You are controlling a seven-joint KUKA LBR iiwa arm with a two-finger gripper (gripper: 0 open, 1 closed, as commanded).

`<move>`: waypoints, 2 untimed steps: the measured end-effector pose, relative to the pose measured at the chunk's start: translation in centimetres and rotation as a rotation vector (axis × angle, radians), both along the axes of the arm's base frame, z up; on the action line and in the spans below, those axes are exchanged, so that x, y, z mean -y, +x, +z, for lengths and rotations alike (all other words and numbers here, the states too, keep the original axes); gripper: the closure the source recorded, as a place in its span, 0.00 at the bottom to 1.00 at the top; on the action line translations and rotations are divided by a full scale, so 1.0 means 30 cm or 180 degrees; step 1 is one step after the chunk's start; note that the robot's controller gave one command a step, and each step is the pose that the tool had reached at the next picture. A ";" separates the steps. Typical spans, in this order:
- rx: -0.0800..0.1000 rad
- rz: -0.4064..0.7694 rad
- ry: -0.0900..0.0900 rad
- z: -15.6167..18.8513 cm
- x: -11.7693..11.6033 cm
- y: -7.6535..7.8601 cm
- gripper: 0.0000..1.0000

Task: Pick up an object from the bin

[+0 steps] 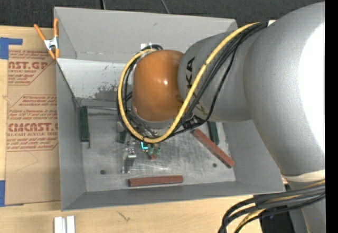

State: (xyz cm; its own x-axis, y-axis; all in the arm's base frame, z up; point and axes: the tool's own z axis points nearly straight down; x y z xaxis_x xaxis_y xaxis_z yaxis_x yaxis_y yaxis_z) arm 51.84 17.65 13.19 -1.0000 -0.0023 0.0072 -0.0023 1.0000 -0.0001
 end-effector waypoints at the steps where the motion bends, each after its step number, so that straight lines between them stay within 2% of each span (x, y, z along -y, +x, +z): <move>1: 0.0023 -0.0006 0.0004 0.015 0.003 0.007 0.00; 2: 0.0039 -0.0021 0.0007 -0.111 0.152 0.163 0.00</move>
Offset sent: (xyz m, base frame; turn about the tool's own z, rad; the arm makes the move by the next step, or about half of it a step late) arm 0.0556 -0.0559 -0.0414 0.0117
